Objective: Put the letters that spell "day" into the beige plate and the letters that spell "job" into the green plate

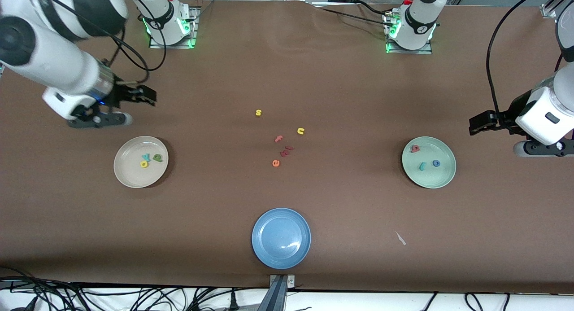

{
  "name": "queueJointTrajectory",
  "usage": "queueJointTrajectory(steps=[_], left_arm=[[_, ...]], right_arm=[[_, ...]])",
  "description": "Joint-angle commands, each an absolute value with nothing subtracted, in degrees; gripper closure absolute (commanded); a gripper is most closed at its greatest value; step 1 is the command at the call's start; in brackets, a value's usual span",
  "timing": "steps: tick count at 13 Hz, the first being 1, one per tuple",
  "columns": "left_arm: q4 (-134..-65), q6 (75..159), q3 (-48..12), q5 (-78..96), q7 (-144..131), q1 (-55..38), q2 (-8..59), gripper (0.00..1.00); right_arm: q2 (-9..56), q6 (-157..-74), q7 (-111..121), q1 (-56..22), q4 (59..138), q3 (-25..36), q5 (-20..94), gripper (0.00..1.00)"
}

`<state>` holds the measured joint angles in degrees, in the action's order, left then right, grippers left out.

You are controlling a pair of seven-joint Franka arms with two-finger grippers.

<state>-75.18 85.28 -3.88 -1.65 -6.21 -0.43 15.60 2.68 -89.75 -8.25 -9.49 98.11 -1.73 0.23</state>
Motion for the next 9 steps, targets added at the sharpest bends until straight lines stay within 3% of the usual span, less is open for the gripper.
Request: queueJointTrajectory(steps=[1, 5, 9], left_arm=[[-76.55, 85.78, -3.34, -0.09, -5.54, -0.79, 14.33, 0.00], [-76.47, 85.69, -3.43, -0.61, -5.45, -0.97, 14.41, 0.00], [-76.46, 85.78, -3.34, -0.61, -5.36, -0.97, 14.50, 0.00]], right_arm=[[-0.61, -86.23, -7.82, -6.24, 98.54, -3.16, -0.97, 0.00], [-1.23, -84.29, -5.54, -6.06, 96.42, 0.87, -0.27, 0.00], [-1.41, -87.79, 0.52, -3.52, 96.50, 2.20, -0.09, 0.00]])
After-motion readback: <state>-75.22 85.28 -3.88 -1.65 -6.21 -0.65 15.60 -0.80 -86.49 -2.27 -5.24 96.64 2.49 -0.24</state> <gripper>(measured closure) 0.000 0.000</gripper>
